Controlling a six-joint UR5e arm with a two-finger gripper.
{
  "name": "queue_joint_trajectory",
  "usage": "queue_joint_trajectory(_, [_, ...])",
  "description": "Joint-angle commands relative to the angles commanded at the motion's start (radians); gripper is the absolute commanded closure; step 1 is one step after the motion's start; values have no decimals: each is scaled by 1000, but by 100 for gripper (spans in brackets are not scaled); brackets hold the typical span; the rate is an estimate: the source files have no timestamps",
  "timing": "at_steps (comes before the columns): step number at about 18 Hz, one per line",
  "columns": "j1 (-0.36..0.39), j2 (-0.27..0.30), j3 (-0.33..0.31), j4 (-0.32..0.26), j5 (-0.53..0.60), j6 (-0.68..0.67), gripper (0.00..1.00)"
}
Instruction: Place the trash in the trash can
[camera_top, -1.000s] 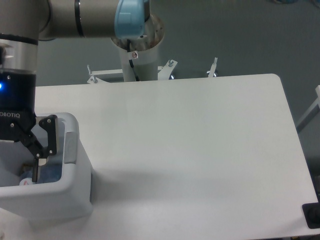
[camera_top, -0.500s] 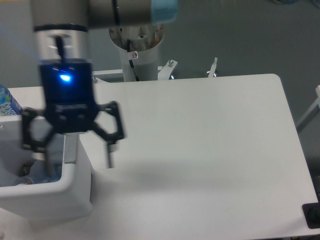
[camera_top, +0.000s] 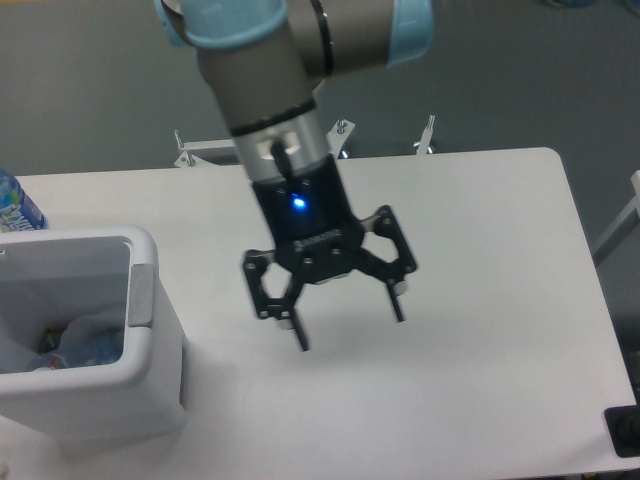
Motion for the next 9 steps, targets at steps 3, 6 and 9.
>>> queue_joint_trajectory(3, [83,60,-6,-256,-2,255,0])
queue_joint_trajectory(6, [161,103,-12,-385,-8,433,0])
queue_joint_trajectory(9, [230,130,-17,-430,-15,533,0])
